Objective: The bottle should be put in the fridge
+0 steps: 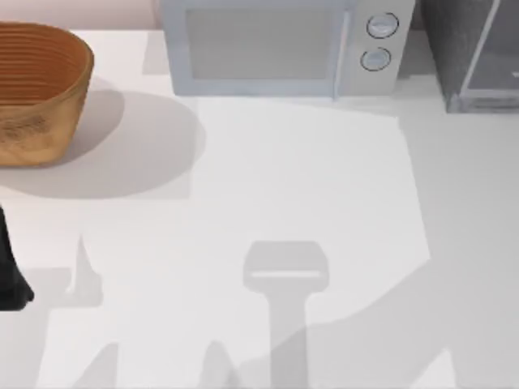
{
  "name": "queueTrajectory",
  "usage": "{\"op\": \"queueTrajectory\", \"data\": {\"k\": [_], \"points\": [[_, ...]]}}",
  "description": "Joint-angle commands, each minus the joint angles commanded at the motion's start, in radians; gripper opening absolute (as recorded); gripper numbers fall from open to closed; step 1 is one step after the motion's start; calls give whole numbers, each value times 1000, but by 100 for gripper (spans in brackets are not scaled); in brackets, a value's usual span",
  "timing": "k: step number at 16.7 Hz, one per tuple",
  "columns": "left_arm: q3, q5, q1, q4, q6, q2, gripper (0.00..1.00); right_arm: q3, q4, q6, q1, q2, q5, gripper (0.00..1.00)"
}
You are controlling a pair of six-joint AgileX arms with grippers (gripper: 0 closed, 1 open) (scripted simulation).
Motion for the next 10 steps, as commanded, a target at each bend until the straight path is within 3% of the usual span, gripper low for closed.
{"op": "queueTrajectory", "data": {"k": [4, 10], "points": [[0, 0, 0, 0, 0, 0, 100, 181, -96, 0, 22, 91, 15, 1], [0, 0, 0, 0, 0, 0, 100, 211, -127, 0, 29, 121, 21, 1]]}}
